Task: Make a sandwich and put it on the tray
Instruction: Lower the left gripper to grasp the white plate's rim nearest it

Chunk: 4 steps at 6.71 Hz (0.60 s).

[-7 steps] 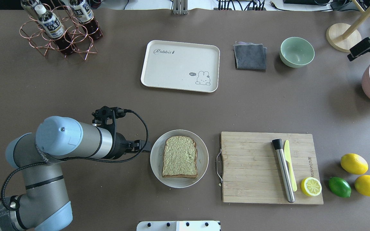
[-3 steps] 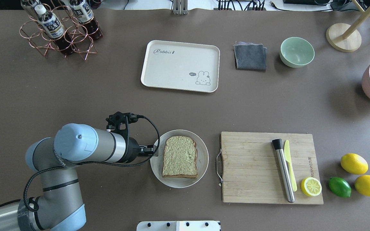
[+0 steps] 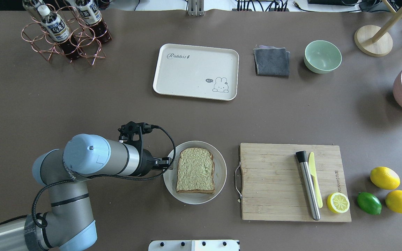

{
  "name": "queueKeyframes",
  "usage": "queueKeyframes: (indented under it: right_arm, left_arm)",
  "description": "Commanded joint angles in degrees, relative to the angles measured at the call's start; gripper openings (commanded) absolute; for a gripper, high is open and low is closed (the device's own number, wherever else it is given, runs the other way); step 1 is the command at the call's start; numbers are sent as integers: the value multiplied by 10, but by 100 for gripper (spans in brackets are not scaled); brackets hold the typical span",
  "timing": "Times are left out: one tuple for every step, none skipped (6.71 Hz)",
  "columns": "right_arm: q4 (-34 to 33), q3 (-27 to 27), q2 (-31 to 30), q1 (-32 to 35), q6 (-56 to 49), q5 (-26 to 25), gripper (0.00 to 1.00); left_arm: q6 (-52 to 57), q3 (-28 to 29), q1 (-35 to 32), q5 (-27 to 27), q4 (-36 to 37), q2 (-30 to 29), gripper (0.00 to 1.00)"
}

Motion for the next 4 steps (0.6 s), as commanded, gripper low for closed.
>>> queueKeyframes:
  right_arm:
    - [0, -4, 1, 0, 0, 0, 100]
    - [0, -4, 0, 0, 0, 0, 100]
    - [1, -5, 1, 0, 0, 0, 100]
    - [1, -6, 0, 0, 0, 0, 100]
  left_arm:
    - [1, 6, 0, 0, 0, 0, 46]
    - [1, 12, 1, 0, -8, -1, 43]
    - [1, 30, 1, 1, -22, -9, 36]
    - [0, 37, 7, 1, -25, -16, 31]
